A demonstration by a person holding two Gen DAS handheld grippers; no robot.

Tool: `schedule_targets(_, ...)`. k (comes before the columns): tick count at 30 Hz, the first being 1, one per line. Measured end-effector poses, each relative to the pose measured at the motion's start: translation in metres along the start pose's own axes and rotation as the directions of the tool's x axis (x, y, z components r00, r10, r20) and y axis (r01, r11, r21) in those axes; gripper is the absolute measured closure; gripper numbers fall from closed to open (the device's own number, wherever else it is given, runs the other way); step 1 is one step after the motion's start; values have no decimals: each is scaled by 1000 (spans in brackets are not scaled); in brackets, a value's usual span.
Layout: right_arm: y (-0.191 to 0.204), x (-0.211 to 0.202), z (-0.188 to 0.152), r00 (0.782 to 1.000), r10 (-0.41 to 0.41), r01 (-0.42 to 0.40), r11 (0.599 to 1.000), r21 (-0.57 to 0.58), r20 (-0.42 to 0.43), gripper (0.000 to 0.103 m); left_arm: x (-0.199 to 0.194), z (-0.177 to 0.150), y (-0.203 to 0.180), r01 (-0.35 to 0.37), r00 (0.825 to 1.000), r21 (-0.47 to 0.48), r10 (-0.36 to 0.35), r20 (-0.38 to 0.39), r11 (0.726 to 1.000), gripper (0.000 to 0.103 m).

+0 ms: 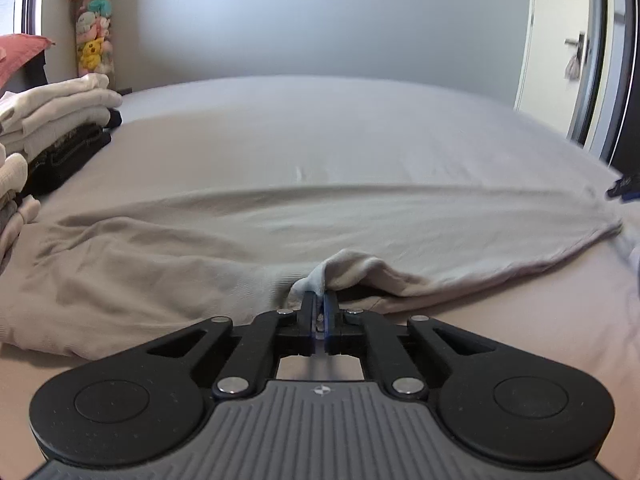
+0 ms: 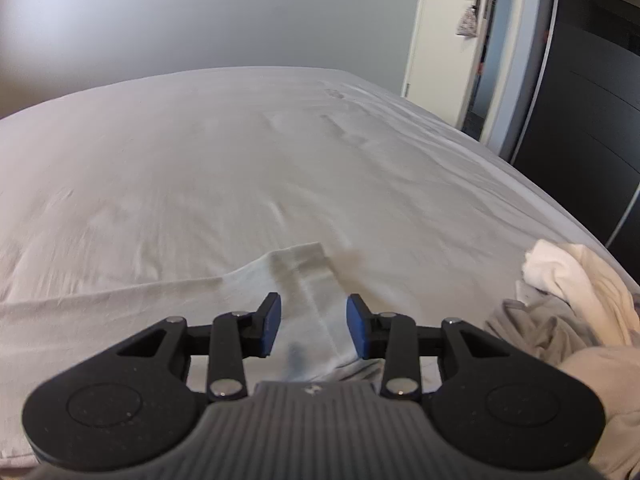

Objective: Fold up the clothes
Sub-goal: 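Grasp the folded trousers with the left tool and pull them taut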

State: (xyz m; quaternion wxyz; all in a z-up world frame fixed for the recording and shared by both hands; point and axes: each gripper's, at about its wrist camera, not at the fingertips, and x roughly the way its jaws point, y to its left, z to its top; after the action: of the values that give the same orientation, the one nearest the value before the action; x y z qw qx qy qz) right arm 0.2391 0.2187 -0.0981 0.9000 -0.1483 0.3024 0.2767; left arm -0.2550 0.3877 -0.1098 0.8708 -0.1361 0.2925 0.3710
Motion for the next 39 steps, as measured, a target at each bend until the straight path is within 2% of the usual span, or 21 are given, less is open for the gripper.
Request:
schedule_targets(4, -1, 4, 0, 1000, -10, 10, 1000, -2, -12, 63, -12, -1, -7, 12, 996, 49, -7, -89, 999, 101)
schedule_targets(8, -6, 8, -2, 999, -31, 32, 999, 27, -37, 63, -2, -13, -7, 7, 980, 52, 3, -198, 999, 101)
schedule_targets(12, -15, 11, -3, 997, -38, 42, 996, 73, -60, 63, 3, -14, -4, 15, 974, 50, -4, -227, 999, 100)
schedule_targets(15, -20, 12, -5, 997, -33, 39, 994, 99, -64, 63, 0, -13, 2, 58, 973, 37, -49, -224, 998, 100)
schedule_targets(18, -28, 14, -3, 999, -11, 16, 989, 150, -35, 62, -9, -11, 4, 74, 981, 45, -64, -183, 996, 98)
schedule_targets(21, -41, 16, 1, 1000, -4, 2, 978, 207, 11, 57, -20, -4, 6, 85, 991, 47, -79, -107, 995, 89)
schedule_targets(24, -53, 20, 4, 998, 6, -20, 964, 266, 55, 58, -24, 1, 11, 86, 996, -9, -86, -37, 996, 87)
schedule_targets(26, -58, 27, 6, 996, 57, -75, 951, 301, 67, 60, -19, 2, 15, 79, 996, -46, -80, -26, 996, 87)
schedule_targets(28, -59, 34, 8, 995, 88, -100, 941, 324, 49, 60, -11, 1, 19, 64, 997, -69, -67, -35, 996, 87)
schedule_targets(33, -56, 47, 7, 999, 23, -7, 954, 301, -47, 56, 2, -3, 27, 44, 995, -126, -54, -79, 991, 87)
schedule_targets(35, -58, 50, 7, 998, 30, -9, 950, 313, -61, 56, 3, -4, 28, 44, 995, -127, -55, -81, 991, 87)
schedule_targets(39, -55, 58, 6, 991, 23, 18, 954, 298, -135, 49, 2, -6, 26, 41, 995, -113, -50, -83, 993, 87)
